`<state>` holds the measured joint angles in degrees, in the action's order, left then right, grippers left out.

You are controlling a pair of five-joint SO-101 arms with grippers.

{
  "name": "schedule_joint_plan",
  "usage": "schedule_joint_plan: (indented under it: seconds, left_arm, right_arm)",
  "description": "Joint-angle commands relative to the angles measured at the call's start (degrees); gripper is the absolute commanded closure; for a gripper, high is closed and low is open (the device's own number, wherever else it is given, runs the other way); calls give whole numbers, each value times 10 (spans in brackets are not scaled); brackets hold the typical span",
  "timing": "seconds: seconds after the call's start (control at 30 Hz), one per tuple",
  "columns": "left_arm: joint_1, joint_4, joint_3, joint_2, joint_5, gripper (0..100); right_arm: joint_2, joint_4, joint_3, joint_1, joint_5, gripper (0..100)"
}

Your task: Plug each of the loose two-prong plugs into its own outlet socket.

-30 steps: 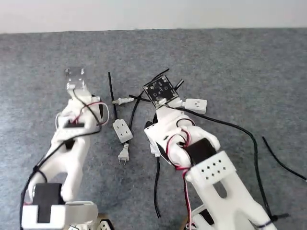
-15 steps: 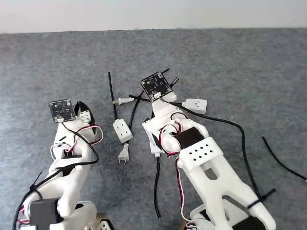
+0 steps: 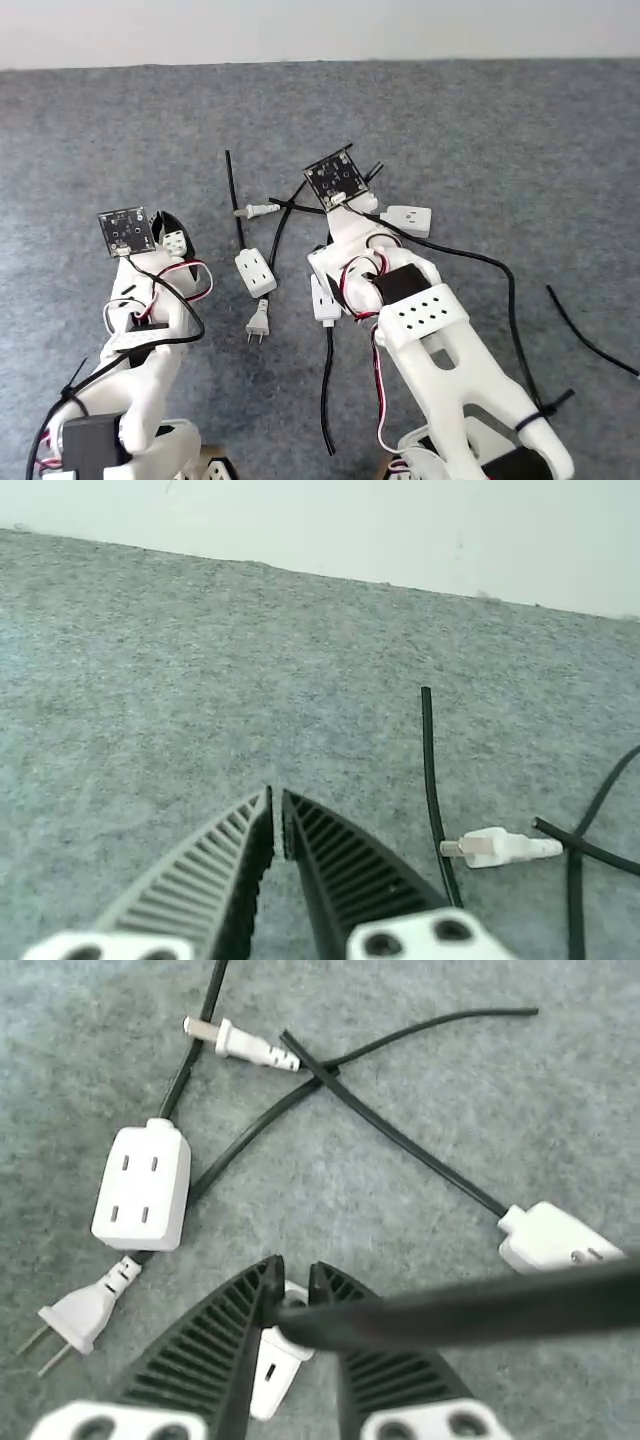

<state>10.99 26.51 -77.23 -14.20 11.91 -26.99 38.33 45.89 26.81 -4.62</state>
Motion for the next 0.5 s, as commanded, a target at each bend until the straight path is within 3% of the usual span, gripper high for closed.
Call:
schedule_joint_plan:
  seconds: [0.0, 0.47]
  left_arm:
    - [2, 14, 9, -18, 5, 986]
    - [2, 14, 9, -18, 5, 986]
  right_arm:
    - [-2, -23, -8, -7, -7, 990]
    - [41, -44, -12, 1, -8, 990]
